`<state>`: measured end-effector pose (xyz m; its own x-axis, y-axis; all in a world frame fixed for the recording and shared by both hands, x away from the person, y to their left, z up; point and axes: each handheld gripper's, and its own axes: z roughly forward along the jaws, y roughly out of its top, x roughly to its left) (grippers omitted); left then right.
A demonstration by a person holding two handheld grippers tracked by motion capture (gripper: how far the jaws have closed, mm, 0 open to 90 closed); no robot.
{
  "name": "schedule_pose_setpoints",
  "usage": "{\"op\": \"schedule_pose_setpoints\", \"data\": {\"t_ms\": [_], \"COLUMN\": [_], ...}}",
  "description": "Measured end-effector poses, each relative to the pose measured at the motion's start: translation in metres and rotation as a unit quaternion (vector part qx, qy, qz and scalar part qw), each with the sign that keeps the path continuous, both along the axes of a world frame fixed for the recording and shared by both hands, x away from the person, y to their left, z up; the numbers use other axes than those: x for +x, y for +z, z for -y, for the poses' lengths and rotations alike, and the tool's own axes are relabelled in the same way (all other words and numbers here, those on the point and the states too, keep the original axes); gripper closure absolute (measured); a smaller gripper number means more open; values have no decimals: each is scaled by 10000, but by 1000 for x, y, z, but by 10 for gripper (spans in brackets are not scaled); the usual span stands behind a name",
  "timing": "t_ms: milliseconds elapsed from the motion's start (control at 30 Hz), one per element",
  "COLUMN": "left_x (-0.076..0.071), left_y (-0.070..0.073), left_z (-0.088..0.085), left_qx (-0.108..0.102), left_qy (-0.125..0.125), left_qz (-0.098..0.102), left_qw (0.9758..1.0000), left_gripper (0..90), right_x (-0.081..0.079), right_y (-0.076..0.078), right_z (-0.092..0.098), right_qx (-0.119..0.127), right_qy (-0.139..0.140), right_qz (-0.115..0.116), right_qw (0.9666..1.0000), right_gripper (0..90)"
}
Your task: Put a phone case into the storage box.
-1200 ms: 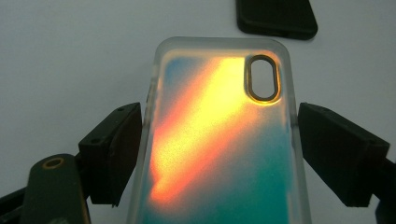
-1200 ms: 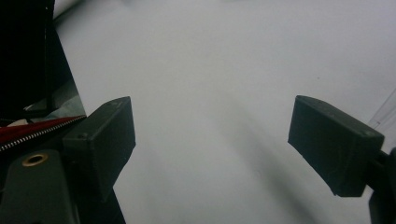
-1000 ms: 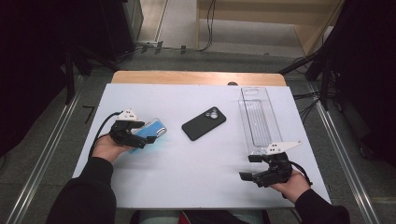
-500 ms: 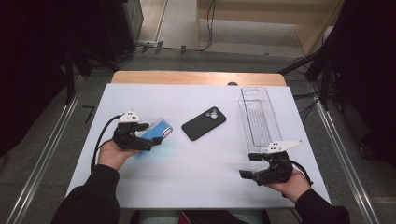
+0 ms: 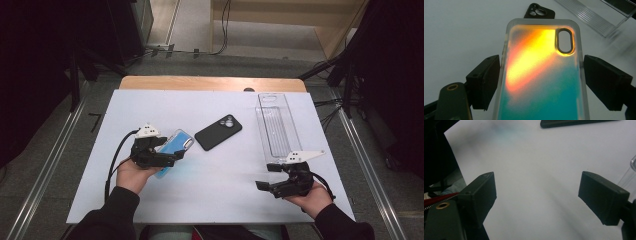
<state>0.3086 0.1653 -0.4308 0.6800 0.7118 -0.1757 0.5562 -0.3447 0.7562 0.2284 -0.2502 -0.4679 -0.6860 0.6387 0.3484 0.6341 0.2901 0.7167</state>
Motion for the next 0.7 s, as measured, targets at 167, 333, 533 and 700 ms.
{"op": "schedule_pose_setpoints", "data": {"t_ms": [167, 333, 533, 700], "left_x": [-4, -8, -12, -15], "left_y": [-3, -3, -6, -10], "left_z": [5, 10, 17, 22], "left_qx": [-92, -193, -231, -343], "left_qy": [118, 239, 318, 380], "left_qz": [5, 23, 55, -13], "left_qw": [9999, 9995, 9992, 9987], "left_gripper": [169, 169, 169, 169], "right_x": [0, -1, 1, 2], "right_y": [2, 5, 8, 10], "right_z": [-1, -5, -10, -17], "right_qx": [55, 72, 76, 48], "right_qy": [-85, -196, -328, -363], "right_qz": [-31, -67, -49, -98], "right_qw": [9999, 9998, 9994, 9993], "right_gripper": [132, 132, 132, 132]}}
